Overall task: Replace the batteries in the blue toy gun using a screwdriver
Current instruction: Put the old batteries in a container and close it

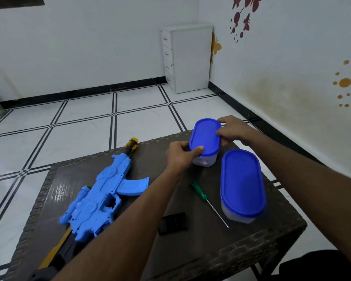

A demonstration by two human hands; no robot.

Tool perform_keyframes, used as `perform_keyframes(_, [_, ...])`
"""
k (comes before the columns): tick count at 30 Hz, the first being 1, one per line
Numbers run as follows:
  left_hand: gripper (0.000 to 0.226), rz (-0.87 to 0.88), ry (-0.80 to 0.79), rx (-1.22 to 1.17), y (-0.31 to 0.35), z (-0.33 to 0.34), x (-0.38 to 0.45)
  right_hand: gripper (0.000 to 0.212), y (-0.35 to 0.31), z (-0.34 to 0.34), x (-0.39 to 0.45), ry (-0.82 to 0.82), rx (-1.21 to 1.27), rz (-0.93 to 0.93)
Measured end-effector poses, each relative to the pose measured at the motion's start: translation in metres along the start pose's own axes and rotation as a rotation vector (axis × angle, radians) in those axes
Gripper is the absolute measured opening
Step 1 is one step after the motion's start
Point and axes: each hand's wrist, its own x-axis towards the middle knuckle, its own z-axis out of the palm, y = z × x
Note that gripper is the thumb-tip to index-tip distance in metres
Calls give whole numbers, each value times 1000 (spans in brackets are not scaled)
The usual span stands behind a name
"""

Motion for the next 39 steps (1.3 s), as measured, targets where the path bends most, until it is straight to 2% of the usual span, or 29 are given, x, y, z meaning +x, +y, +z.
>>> perform_keyframes(4, [36,-2,-11,19,4,4,4,52,1,-1,2,40,-3,-13])
perform_keyframes(7, [41,19,21,66,2,-4,-8,59,6,1,-10,77,-116,-18])
perform_keyframes(9, [43,77,8,235,0,-18,-24,58,9,4,-26,168,-255,-107])
perform_keyframes(12, [34,228,-155,556,-2,-45,-53,53,9,10,-67,234,-314,-226])
perform_keyframes(14, [29,299,-251,710,-7,-54,-69,53,11,15,-93,203,-440,-219])
perform_keyframes(17, [33,408,-324,834,-13,-49,-87,63,15,23,-126,73,-584,-117])
perform_keyframes(20, [35,477,-416,891,-18,-29,-96,83,18,24,-144,20,-598,4])
perform_keyframes(23, [31,505,-408,972,-24,-14,-99,97,17,22,-151,-54,-517,125])
perform_keyframes(25, [30,523,-398,985,-23,-15,-102,97,19,21,-153,-102,-489,163])
perform_keyframes(31, [31,507,-503,997,-19,-45,-106,92,27,26,-157,-96,-504,150])
perform_keyframes(39, [39,533,-481,1071,-20,-55,-108,92,20,24,-166,-130,-520,140])
